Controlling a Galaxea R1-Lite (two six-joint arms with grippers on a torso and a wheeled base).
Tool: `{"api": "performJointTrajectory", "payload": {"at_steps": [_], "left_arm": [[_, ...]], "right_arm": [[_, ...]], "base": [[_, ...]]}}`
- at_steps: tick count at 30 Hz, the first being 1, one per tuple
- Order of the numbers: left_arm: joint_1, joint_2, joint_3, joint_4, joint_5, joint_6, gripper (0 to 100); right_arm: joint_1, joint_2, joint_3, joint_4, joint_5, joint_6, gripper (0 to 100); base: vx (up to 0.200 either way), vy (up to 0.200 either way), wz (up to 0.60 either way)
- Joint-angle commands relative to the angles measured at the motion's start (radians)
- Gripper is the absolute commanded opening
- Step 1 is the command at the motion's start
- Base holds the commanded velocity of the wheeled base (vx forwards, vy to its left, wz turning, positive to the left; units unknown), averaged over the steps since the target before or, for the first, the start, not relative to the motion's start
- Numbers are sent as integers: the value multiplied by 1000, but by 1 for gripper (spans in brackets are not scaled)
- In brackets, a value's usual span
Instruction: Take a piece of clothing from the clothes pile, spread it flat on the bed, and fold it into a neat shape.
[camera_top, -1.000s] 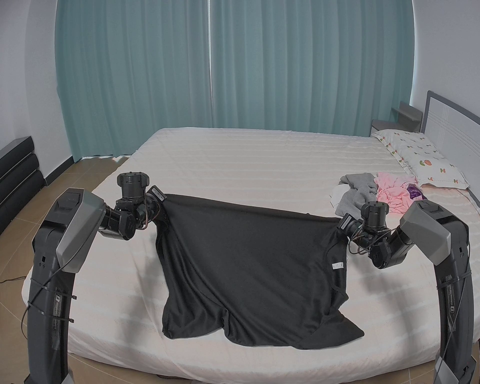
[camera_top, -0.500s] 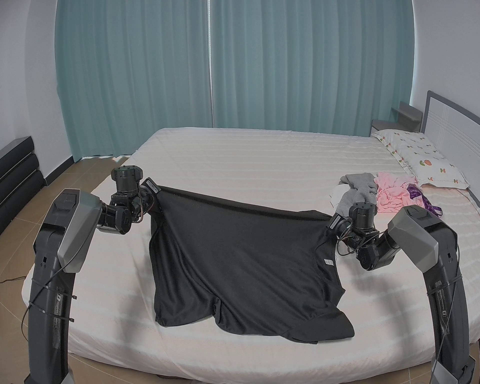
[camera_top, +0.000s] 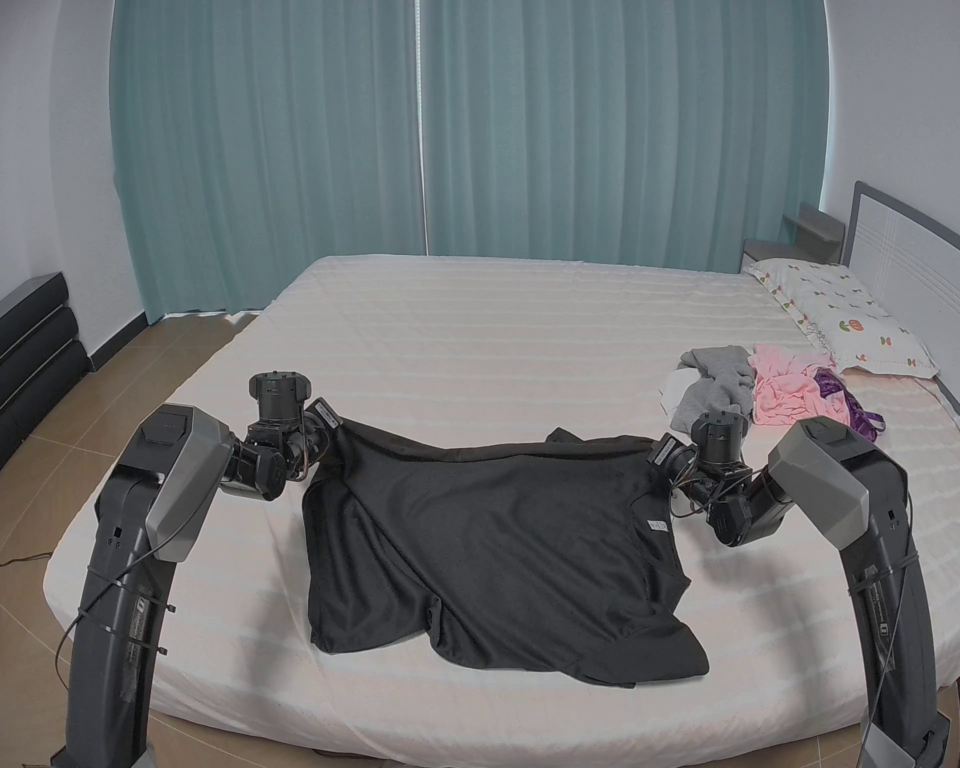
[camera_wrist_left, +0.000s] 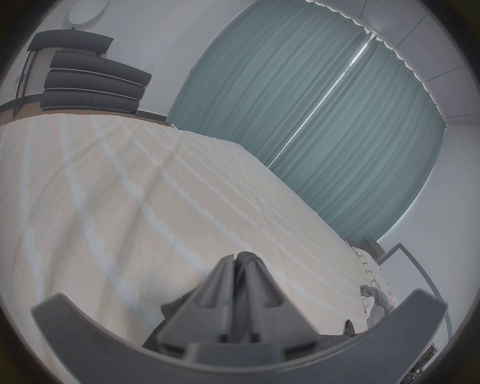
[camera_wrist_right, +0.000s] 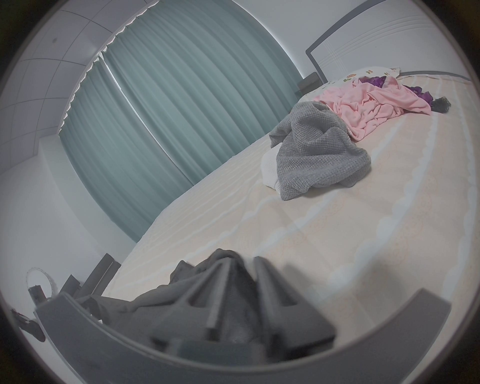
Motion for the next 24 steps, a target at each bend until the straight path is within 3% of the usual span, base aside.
{"api": "performJointTrajectory", "payload": {"at_steps": [1, 6, 11, 14, 17, 18, 24], "left_arm": [[0, 5, 11, 1, -1, -1, 100], [16, -119, 171, -3, -5, -7, 100], [20, -251, 324, -3, -17, -12, 100], [20, -388, 508, -12, -20, -17, 100], [20, -405, 534, -13, -22, -17, 100], [20, -524, 726, -22, -114, -70, 100], [-3, -695, 1000, -52, -155, -158, 100]], "right_arm": [[-4, -31, 20, -2, 1, 7, 100], [-33, -181, 190, -27, 59, 62, 100], [-48, -293, 341, -76, 101, 65, 100], [-36, -439, 552, -104, 158, 79, 100], [-33, -455, 577, -107, 167, 83, 100], [-14, -569, 750, -134, 230, 109, 100], [18, -678, 973, -148, 245, 128, 100]], "base": [[0, 0, 0], [0, 0, 0], [0, 0, 0], [0, 0, 0], [0, 0, 0], [0, 0, 0], [0, 0, 0]]}}
